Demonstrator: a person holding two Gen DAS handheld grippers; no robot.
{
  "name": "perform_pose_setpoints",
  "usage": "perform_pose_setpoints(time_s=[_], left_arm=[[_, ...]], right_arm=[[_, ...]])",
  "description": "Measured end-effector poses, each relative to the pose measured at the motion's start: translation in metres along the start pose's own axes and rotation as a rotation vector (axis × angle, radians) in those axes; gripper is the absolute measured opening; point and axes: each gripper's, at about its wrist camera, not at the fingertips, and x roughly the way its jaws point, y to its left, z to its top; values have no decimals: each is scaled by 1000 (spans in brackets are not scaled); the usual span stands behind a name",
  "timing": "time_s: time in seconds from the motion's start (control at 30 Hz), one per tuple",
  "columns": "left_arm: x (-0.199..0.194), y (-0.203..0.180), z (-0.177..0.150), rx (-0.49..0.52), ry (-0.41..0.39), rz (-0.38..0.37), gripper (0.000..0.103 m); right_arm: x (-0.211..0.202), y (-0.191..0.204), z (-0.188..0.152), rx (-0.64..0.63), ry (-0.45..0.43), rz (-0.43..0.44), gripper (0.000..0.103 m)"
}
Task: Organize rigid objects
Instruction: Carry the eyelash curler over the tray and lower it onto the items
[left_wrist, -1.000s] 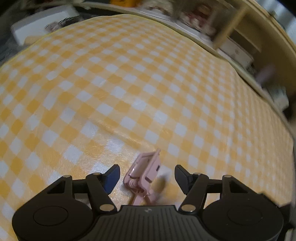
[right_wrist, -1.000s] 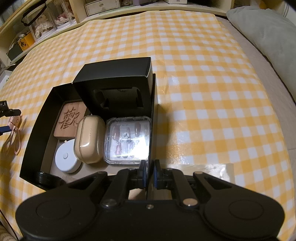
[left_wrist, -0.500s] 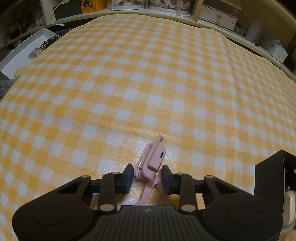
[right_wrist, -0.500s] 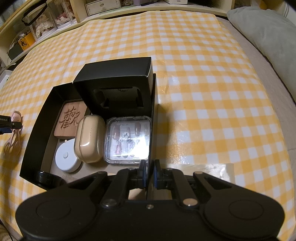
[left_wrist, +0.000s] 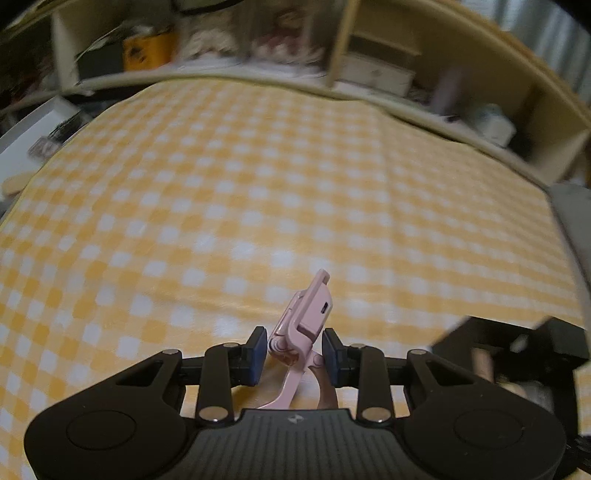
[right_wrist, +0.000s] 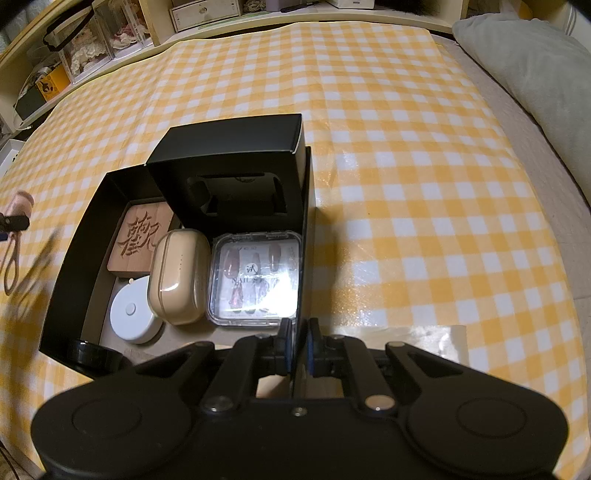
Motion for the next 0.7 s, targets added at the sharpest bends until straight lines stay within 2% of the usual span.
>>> perform_pose_setpoints(time_s=[0.23,0.43,0.6,0.7], left_arm=[[-29,-45,-20,75,-7,-152,34],[-30,-85,-38,175,18,-263,34],[-27,-125,-49,330,15,-351,34],[-24,-150,-55,482,-19,-408,34]], right_arm=[[0,-1,0,-1,0,-1,8],[0,0,0,-1,0,-1,8],[-1,0,0,-1,-1,-2,8],[-1,0,0,-1,-1,-2,8]])
